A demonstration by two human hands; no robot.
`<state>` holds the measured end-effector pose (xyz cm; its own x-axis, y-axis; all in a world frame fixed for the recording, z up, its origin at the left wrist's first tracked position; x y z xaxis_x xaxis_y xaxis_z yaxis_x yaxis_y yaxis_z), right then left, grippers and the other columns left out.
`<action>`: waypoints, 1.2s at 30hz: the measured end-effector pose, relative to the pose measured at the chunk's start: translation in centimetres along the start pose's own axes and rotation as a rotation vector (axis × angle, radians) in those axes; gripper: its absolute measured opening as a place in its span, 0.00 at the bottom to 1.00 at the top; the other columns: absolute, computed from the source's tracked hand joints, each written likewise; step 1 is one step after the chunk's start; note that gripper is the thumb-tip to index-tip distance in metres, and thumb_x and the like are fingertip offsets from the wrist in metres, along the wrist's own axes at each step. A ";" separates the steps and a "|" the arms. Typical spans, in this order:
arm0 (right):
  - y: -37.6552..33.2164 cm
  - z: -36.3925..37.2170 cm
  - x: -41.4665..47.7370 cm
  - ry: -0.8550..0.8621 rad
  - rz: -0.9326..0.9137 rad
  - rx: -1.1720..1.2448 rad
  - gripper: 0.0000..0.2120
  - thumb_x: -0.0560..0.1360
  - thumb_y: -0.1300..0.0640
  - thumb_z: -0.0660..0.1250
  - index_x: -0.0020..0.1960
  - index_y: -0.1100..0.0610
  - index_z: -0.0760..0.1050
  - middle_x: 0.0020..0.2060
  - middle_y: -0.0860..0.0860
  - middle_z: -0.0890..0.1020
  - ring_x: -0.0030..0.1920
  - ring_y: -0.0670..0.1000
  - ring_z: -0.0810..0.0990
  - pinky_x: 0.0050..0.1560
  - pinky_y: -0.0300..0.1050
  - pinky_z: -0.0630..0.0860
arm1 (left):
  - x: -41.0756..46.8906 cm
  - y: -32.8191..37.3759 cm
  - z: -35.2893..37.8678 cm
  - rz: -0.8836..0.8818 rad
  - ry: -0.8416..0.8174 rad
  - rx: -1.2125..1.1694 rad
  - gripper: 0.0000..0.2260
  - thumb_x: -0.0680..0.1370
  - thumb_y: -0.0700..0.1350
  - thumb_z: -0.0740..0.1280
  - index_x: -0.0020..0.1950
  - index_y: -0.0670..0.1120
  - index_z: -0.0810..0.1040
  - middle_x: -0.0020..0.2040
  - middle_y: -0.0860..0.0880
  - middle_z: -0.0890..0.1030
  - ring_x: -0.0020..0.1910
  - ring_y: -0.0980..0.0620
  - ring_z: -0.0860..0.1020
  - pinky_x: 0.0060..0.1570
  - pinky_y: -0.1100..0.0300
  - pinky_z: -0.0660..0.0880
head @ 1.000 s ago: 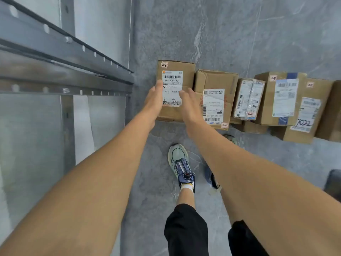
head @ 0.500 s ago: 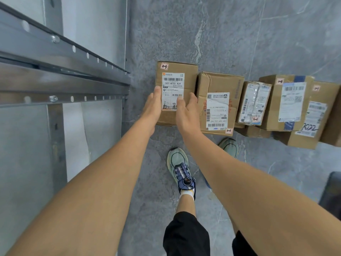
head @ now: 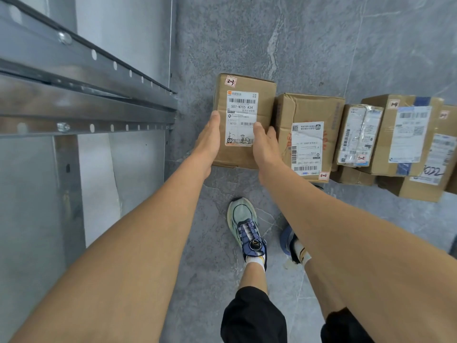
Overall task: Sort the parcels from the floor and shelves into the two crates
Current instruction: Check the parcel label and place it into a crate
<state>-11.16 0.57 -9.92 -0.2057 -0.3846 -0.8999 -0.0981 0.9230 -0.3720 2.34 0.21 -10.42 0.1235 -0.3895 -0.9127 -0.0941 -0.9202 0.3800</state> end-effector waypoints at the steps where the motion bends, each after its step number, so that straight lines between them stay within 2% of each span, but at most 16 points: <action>1: 0.0 0.0 0.1 0.001 0.003 0.004 0.35 0.86 0.39 0.54 0.87 0.51 0.47 0.85 0.49 0.53 0.83 0.56 0.55 0.81 0.59 0.55 | 0.0 0.1 0.0 0.008 -0.007 0.001 0.31 0.80 0.72 0.47 0.77 0.60 0.70 0.76 0.52 0.73 0.75 0.49 0.68 0.74 0.47 0.62; 3: 0.1 0.1 0.1 -0.004 0.009 0.010 0.35 0.86 0.39 0.54 0.87 0.51 0.46 0.85 0.48 0.52 0.83 0.55 0.55 0.81 0.59 0.56 | 0.2 0.1 0.1 0.027 -0.009 0.004 0.29 0.82 0.69 0.46 0.78 0.58 0.68 0.76 0.51 0.72 0.76 0.49 0.67 0.72 0.50 0.61; 6: 0.1 0.2 -0.4 -0.006 0.004 -0.020 0.36 0.85 0.39 0.54 0.86 0.52 0.47 0.85 0.50 0.52 0.83 0.57 0.55 0.80 0.62 0.57 | 0.0 -0.3 -0.1 0.036 -0.020 -0.008 0.28 0.83 0.67 0.45 0.77 0.58 0.70 0.74 0.52 0.75 0.74 0.51 0.69 0.64 0.54 0.61; 8: 0.0 0.2 -1.2 -0.001 -0.023 -0.027 0.36 0.84 0.38 0.55 0.86 0.52 0.48 0.85 0.50 0.52 0.83 0.58 0.54 0.80 0.65 0.57 | -0.9 -0.5 -0.6 0.039 -0.008 -0.035 0.29 0.82 0.70 0.46 0.76 0.60 0.71 0.73 0.53 0.76 0.73 0.51 0.71 0.65 0.54 0.62; 11: -0.7 -0.3 -3.4 -0.016 -0.075 -0.030 0.39 0.81 0.35 0.56 0.86 0.49 0.49 0.85 0.49 0.53 0.84 0.57 0.52 0.81 0.66 0.55 | -2.9 -0.7 -1.6 0.059 0.007 -0.094 0.36 0.73 0.78 0.48 0.74 0.63 0.72 0.74 0.54 0.75 0.74 0.50 0.70 0.75 0.44 0.61; 14: -2.1 -1.2 -6.6 -0.048 -0.145 -0.034 0.38 0.81 0.35 0.56 0.86 0.48 0.53 0.84 0.48 0.57 0.83 0.55 0.56 0.81 0.64 0.57 | -6.5 -0.2 -2.4 0.089 0.006 -0.152 0.35 0.71 0.79 0.49 0.70 0.66 0.75 0.71 0.55 0.78 0.72 0.50 0.72 0.74 0.40 0.63; 18: -4.5 -3.2 -11.4 -0.048 -0.277 -0.083 0.30 0.86 0.43 0.56 0.85 0.50 0.57 0.82 0.49 0.61 0.81 0.52 0.60 0.79 0.52 0.59 | -12.5 0.9 -3.0 0.111 0.021 -0.240 0.38 0.68 0.82 0.51 0.71 0.66 0.75 0.71 0.56 0.77 0.72 0.50 0.72 0.75 0.41 0.64; 21: -6.5 -4.7 -15.9 -0.091 -0.331 -0.116 0.29 0.85 0.41 0.56 0.84 0.48 0.58 0.80 0.49 0.67 0.80 0.53 0.65 0.77 0.54 0.63 | -17.3 2.0 -3.3 0.150 0.045 -0.322 0.39 0.67 0.83 0.52 0.71 0.66 0.74 0.72 0.57 0.77 0.73 0.52 0.72 0.75 0.42 0.64; 24: -8.9 -6.3 -21.0 -0.141 -0.378 -0.120 0.29 0.87 0.41 0.55 0.85 0.47 0.57 0.79 0.48 0.68 0.78 0.52 0.66 0.73 0.49 0.64 | -22.6 3.5 -3.2 0.187 0.055 -0.395 0.39 0.68 0.83 0.51 0.72 0.66 0.74 0.72 0.57 0.76 0.73 0.52 0.71 0.75 0.41 0.63; 30: -13.4 -10.3 -32.2 -0.252 -0.523 -0.207 0.30 0.87 0.39 0.54 0.85 0.46 0.55 0.81 0.49 0.66 0.79 0.52 0.66 0.78 0.54 0.64 | -35.2 7.0 -3.3 0.280 0.150 -0.514 0.46 0.63 0.86 0.52 0.74 0.64 0.72 0.74 0.54 0.74 0.74 0.50 0.70 0.75 0.41 0.63; 33: -15.3 -13.0 -37.8 -0.321 -0.609 -0.267 0.31 0.86 0.38 0.54 0.85 0.46 0.54 0.81 0.48 0.66 0.79 0.52 0.66 0.78 0.56 0.64 | -42.5 8.9 -2.5 0.332 0.191 -0.563 0.41 0.69 0.83 0.49 0.76 0.65 0.69 0.77 0.55 0.70 0.76 0.51 0.67 0.77 0.40 0.59; 36: -16.7 -15.9 -43.7 -0.394 -0.688 -0.301 0.31 0.86 0.37 0.54 0.85 0.44 0.55 0.80 0.47 0.67 0.79 0.52 0.66 0.78 0.56 0.64 | -50.1 10.2 -1.5 0.386 0.261 -0.588 0.36 0.73 0.80 0.48 0.75 0.65 0.69 0.76 0.54 0.73 0.75 0.50 0.69 0.77 0.39 0.59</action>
<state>-16.01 1.79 39.24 0.3437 -0.7753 -0.5298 -0.3435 0.4213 -0.8393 -3.33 10.33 39.43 0.4255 -0.6178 -0.6612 0.3567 -0.5570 0.7500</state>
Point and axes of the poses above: each hand's wrist, its own x-axis towards the middle knuckle, its own z-axis out of the palm, y = z × x, the point moved 2 cm from there along x, towards the middle knuckle
